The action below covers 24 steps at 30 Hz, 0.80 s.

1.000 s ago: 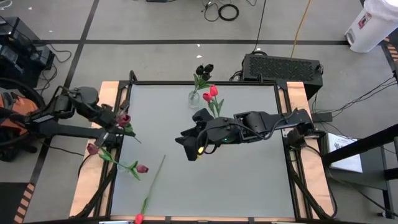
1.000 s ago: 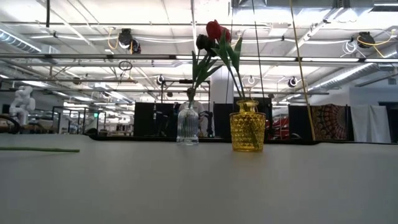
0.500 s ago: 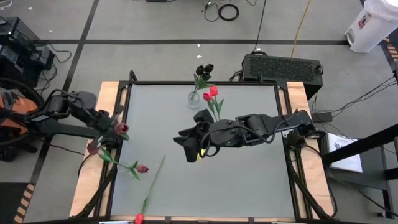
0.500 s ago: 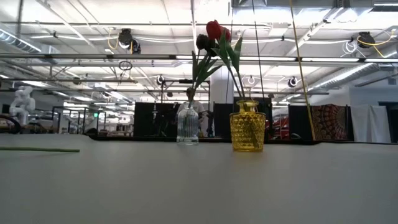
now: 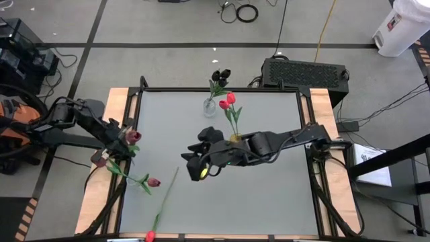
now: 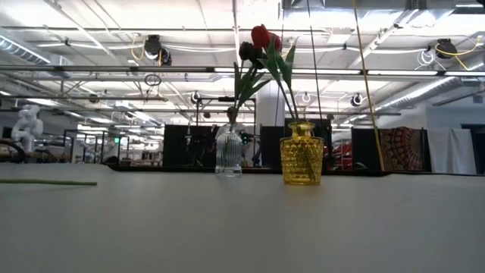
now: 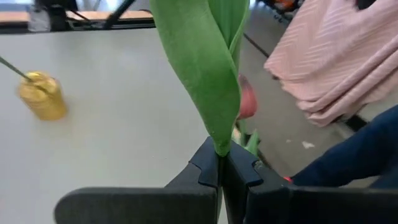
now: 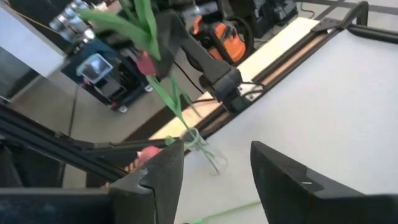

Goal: Sort flowers into vase by color
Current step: Put the red tulip into the bottom transparent bin

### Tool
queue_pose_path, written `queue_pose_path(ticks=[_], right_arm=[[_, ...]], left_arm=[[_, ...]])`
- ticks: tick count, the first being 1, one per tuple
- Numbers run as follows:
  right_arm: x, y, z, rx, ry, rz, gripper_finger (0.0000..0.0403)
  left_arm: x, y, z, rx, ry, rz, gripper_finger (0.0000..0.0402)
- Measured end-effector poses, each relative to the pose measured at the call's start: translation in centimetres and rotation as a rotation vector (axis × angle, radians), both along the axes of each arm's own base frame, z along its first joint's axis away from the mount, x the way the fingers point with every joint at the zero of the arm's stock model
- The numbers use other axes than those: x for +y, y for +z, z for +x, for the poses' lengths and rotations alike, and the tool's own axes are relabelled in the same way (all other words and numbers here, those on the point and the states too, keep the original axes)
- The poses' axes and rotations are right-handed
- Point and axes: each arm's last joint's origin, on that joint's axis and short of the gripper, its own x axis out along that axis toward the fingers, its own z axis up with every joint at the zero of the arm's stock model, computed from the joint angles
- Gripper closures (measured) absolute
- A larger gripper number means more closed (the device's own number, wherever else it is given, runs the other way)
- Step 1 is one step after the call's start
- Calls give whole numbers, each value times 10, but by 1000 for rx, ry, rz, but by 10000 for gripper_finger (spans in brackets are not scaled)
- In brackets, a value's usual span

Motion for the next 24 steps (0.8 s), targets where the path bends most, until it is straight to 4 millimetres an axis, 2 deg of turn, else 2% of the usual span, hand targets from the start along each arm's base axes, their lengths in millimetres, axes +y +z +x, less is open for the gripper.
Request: queue_pose_path(ticks=[4, 24], right_arm=[[2, -10, 6, 28, 4, -7, 225], [0, -10, 2, 76, 22, -75, 225]], left_arm=[[-1, 0, 0, 23, 1, -45, 399], [-1, 3, 2, 38, 3, -137, 399]])
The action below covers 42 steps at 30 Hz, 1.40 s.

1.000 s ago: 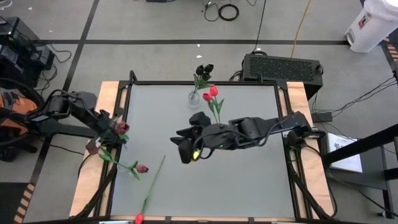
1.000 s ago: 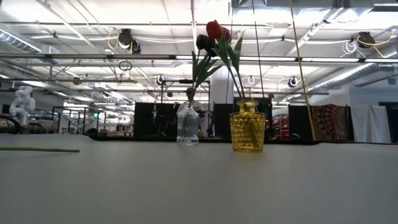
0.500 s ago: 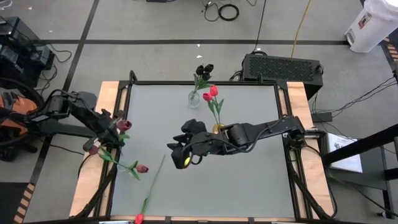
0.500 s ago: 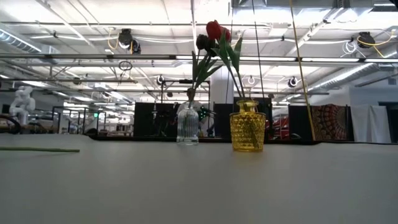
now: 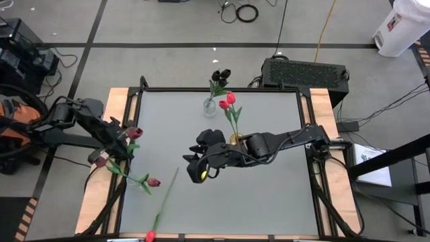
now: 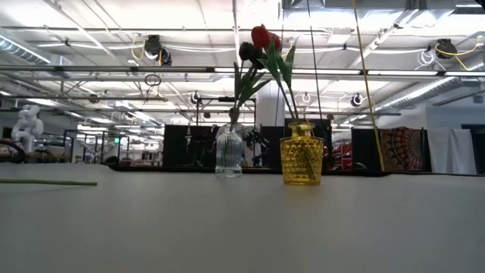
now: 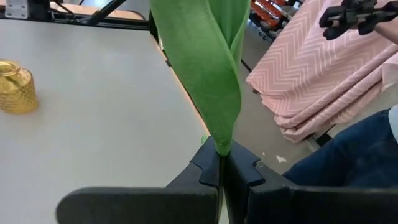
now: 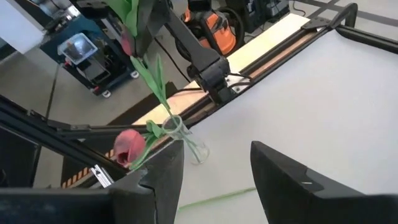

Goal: Sort flowers into vase by color
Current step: Put the red tulip into the bottom transparent bin

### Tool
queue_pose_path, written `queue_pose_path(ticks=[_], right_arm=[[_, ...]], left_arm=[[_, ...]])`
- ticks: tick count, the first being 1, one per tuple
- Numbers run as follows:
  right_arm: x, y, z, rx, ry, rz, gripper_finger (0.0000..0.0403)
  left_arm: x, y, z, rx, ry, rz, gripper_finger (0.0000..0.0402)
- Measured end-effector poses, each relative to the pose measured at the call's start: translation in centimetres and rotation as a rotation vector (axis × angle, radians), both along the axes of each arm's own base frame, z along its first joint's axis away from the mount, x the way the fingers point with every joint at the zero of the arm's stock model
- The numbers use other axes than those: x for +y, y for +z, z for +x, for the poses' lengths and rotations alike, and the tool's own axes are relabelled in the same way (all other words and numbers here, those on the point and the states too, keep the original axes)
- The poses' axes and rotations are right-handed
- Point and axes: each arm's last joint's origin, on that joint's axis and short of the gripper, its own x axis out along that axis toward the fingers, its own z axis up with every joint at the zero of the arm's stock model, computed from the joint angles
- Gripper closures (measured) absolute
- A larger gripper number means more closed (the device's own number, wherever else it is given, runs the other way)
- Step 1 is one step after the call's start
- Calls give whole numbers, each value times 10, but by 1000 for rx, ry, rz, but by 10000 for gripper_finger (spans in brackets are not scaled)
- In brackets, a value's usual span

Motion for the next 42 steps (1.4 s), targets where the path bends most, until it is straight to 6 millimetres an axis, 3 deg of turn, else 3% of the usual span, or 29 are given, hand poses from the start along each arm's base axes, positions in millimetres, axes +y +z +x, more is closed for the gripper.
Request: queue_pose_path(ticks=[16, 42], right_arm=[[0, -1, -1, 17, 6, -13, 225], [0, -2, -1, 24, 11, -15, 225]], left_arm=[[-1, -32, 18, 58, -41, -33, 399], [-1, -34, 17, 86, -46, -39, 399]])
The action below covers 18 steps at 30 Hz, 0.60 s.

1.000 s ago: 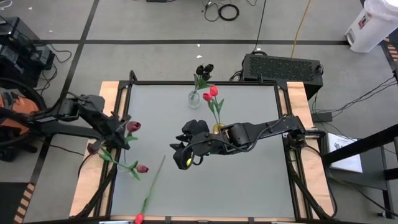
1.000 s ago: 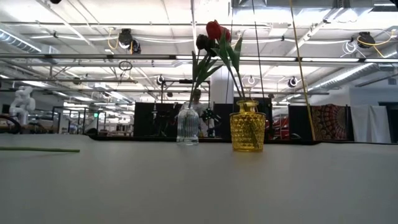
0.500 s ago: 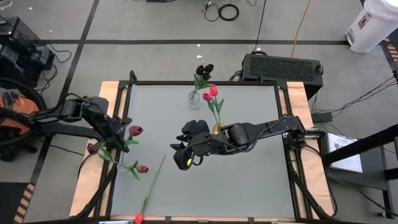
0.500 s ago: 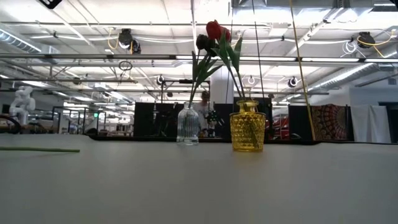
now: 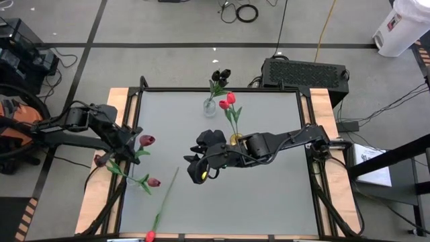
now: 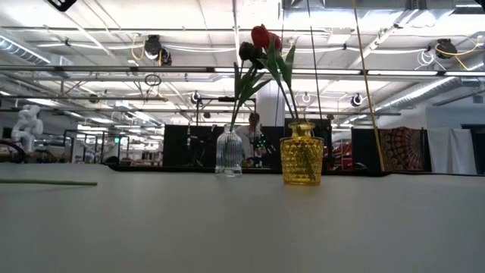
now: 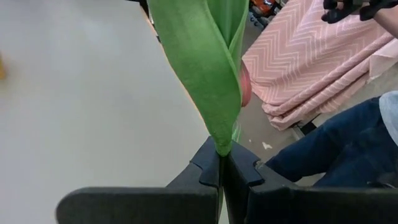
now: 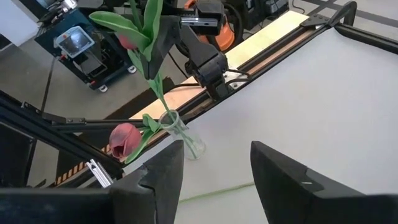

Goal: Sort flowers into vase by color
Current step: Put the red tulip into the bottom transparent bin

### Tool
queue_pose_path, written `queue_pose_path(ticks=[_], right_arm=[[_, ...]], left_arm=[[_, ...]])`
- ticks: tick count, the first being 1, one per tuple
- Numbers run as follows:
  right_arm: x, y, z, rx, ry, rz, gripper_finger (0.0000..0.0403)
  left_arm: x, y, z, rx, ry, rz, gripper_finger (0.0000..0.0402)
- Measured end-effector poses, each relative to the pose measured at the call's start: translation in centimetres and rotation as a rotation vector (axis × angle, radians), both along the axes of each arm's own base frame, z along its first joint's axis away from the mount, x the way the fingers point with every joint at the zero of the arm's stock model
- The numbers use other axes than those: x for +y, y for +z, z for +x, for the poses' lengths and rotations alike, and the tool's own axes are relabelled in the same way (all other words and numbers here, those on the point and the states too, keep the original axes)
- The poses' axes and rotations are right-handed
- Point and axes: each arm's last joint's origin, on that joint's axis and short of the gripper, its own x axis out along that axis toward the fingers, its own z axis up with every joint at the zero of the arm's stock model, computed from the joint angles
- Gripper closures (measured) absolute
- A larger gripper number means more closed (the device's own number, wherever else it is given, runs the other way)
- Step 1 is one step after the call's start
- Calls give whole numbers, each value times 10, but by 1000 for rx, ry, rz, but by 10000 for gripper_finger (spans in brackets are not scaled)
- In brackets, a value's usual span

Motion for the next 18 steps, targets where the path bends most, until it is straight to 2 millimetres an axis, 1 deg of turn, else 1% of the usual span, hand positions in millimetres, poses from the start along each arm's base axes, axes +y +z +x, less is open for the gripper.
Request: queue_pose_path(ticks=[9, 15, 18], right_arm=[[0, 0, 0, -1, 0, 2, 225], [0, 0, 0, 0, 0, 1, 225], [0, 0, 0, 1, 2, -3, 225]], left_arm=[[2, -2, 2, 21, 62, 21, 399], [0, -11, 3, 59, -9, -32, 399], [0, -12, 4, 57, -7, -22, 399]])
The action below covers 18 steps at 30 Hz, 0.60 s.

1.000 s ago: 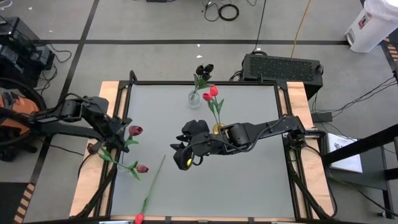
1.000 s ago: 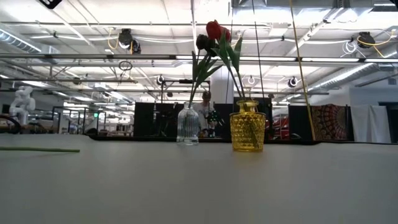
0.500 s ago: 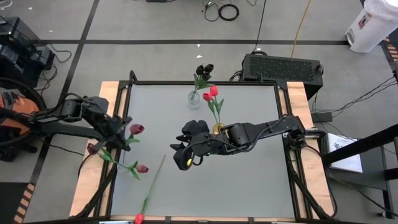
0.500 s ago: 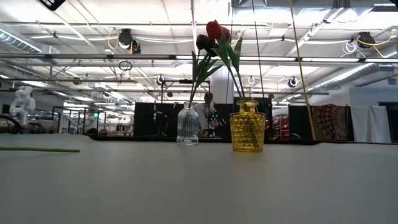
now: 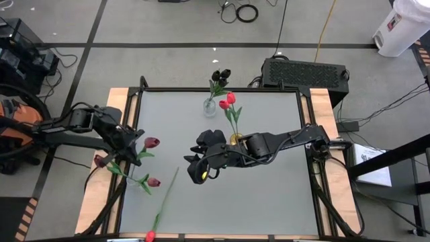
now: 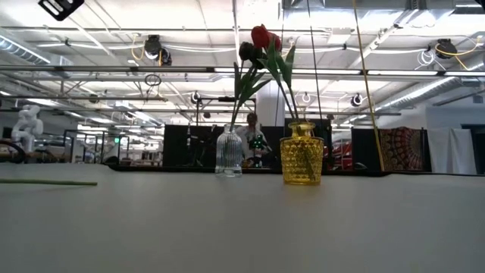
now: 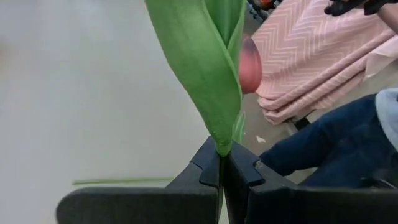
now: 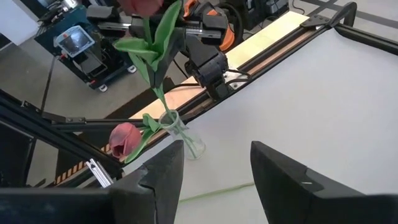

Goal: Sort flowers into vase by color
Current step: Put the red tulip into the bottom transparent bin

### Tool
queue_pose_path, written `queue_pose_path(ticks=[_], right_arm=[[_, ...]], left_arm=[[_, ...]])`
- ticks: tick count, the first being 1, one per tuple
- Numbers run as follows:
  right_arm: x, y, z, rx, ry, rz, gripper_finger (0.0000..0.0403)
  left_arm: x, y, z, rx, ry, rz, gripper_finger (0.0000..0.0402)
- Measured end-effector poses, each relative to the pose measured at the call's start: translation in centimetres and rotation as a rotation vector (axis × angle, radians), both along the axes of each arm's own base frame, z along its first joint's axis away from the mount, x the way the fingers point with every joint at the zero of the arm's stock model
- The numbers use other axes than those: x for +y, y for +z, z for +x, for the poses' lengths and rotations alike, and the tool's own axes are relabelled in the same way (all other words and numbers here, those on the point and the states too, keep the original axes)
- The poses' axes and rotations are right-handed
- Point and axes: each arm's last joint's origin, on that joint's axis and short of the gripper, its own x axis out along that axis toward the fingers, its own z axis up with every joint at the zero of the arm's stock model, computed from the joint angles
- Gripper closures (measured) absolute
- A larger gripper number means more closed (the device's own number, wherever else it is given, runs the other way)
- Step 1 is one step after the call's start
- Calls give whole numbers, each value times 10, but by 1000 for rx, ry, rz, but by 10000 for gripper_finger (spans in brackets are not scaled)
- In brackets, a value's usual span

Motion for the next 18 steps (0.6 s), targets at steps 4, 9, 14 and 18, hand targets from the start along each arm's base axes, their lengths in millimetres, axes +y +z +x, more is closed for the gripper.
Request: queue_pose_path(ticks=[4, 9, 14, 18], right_arm=[[0, 0, 0, 3, 1, -3, 225], [0, -1, -1, 16, 1, -6, 225], [0, -1, -1, 16, 1, -7, 225], [0, -1, -1, 17, 3, -10, 225]], left_arm=[[0, 1, 1, -25, -4, 15, 399], [0, 0, 1, -21, -4, 16, 399], [0, -7, 2, 13, 0, 5, 399], [0, -5, 3, -5, -2, 0, 400]])
